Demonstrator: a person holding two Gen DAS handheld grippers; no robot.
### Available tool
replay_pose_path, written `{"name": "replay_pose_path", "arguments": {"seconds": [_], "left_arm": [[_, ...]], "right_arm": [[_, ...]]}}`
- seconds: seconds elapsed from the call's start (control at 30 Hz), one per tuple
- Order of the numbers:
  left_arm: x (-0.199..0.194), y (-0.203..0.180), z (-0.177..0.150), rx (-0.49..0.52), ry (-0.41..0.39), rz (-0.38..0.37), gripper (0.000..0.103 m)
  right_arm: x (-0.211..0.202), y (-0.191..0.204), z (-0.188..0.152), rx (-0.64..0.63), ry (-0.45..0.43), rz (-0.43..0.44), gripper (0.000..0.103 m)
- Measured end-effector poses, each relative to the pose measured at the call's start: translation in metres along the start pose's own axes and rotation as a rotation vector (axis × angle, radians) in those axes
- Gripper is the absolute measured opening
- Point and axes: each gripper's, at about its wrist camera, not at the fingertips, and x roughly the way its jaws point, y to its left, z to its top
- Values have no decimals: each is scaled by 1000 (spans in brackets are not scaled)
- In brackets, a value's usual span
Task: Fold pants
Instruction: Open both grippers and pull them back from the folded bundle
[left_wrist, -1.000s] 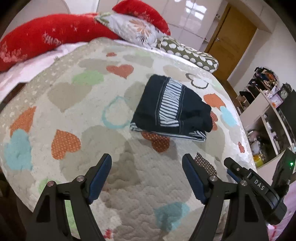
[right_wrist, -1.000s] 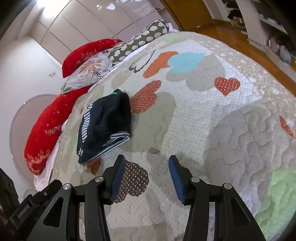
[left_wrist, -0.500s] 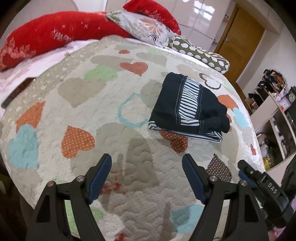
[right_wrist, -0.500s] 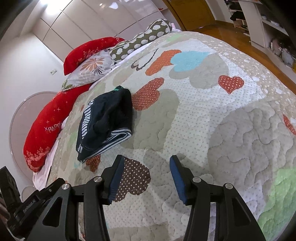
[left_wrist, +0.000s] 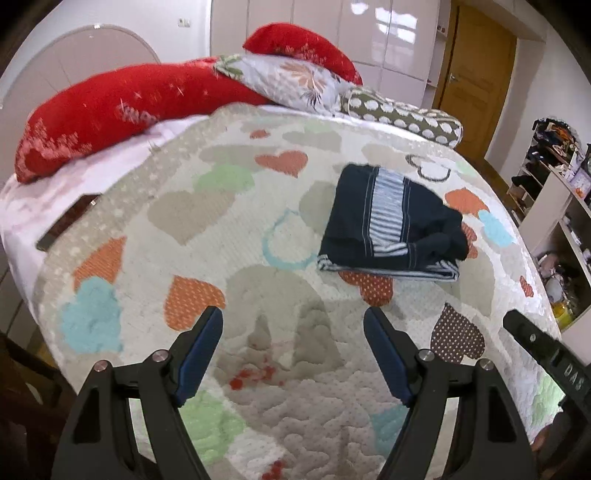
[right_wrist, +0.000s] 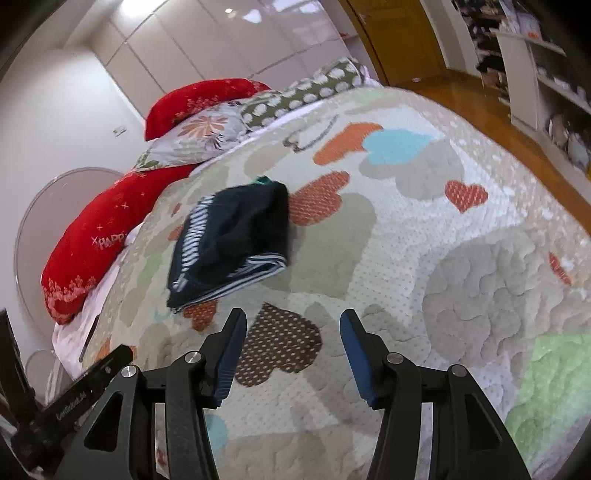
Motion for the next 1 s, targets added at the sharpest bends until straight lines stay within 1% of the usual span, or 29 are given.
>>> {"name": "replay_pose_path", "arguments": {"seconds": [0.07, 0.17, 0.23, 0.3, 0.5, 0.77, 1.0], "left_arm": [[-12, -1, 2, 6, -36, 21, 84], [-27, -4, 3, 20, -80, 35, 85], [-36, -6, 4, 32, -96, 28, 85], [-44, -7, 5, 36, -101, 10, 85], [-49, -14, 2, 46, -85, -30, 86], [-40, -18, -3, 39, -36, -82, 86], [-36, -17, -6, 27, -14, -98, 86]], "right_arm": [[-8, 10, -2, -52, -21, -35, 58], [-19, 25, -7, -130, -44, -84, 62], [-24, 35, -12, -172, -43, -107, 64], [-28, 40, -16, -190, -43, -99, 64], [-36, 48, -22, -232, -52, -100, 66], [-32, 39, -21, -198, -36, -138, 67], [-27, 34, -24, -184, -13, -169, 67]]}}
